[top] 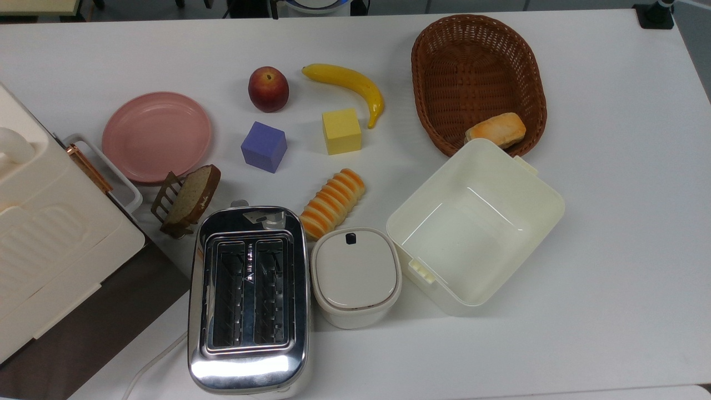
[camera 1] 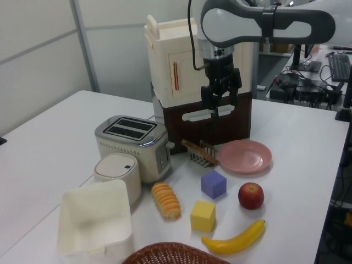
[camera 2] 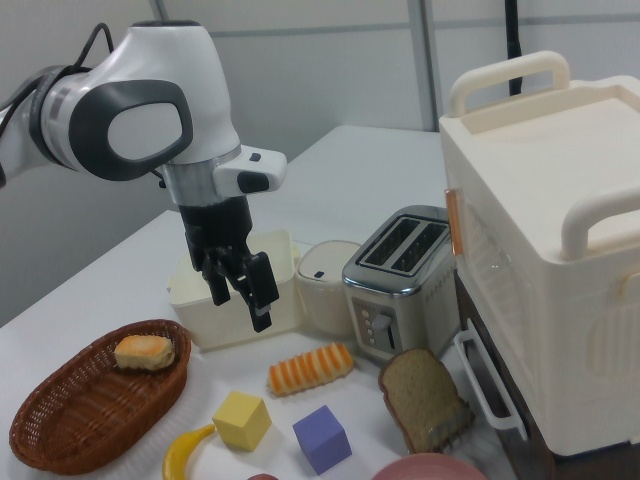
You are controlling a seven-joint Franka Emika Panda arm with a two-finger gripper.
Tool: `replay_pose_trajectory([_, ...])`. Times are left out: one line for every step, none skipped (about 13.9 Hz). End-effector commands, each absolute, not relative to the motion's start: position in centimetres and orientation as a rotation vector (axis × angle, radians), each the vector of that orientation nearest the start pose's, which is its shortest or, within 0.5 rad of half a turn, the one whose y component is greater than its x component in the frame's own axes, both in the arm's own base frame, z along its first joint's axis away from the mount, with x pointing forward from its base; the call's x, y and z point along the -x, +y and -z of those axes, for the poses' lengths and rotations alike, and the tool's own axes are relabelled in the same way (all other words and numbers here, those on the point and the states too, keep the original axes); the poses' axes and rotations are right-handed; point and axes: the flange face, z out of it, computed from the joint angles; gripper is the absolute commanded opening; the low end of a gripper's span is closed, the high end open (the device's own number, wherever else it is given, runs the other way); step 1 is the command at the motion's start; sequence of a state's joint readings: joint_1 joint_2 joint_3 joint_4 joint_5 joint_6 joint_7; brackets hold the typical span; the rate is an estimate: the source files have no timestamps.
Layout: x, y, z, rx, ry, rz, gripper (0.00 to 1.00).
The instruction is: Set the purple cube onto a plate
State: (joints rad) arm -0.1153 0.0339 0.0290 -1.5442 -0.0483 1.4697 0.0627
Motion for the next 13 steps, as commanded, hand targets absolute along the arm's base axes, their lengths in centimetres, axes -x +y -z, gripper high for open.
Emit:
replay_pose_trajectory([-55.33,-5.76,-61.25,3.150,0.232,-0.161,1.00])
replay_pose_trajectory([-55.34,-5.76,-61.26,3.150,0.232,-0.159,1.00])
replay_pose_trajectory([-55.35,-5.74,-61.26,3.149,0.232,-0.158,1.00])
replay_pose_trajectory([-55.35,-5.57,-61.25,3.149,0.227,-0.161,1.00])
replay_pose_trajectory([-55.36,-5.57,-61.21,3.149,0.227,-0.166,1.00])
replay_pose_trajectory([-55.39,-5.64,-61.23,3.147,0.234,-0.161,1.00])
replay_pose_trajectory([-55.39,-5.51,-61.16,3.142,0.235,-0.163,1.00])
replay_pose_trajectory([-55.43,-5.12,-60.96,3.130,0.231,-0.166,1.00])
replay_pose_trajectory([-55.50,-5.13,-60.78,3.116,0.239,-0.172,1.00])
replay_pose_trajectory([-55.41,-5.05,-60.63,3.107,0.271,-0.182,1.00])
replay_pose_trajectory([-55.43,-5.23,-60.65,3.106,0.300,-0.177,1.00])
replay_pose_trajectory([-55.51,-5.39,-60.58,3.102,0.328,-0.168,1.00])
replay_pose_trajectory([-55.61,-5.40,-60.28,3.101,0.350,-0.168,1.00])
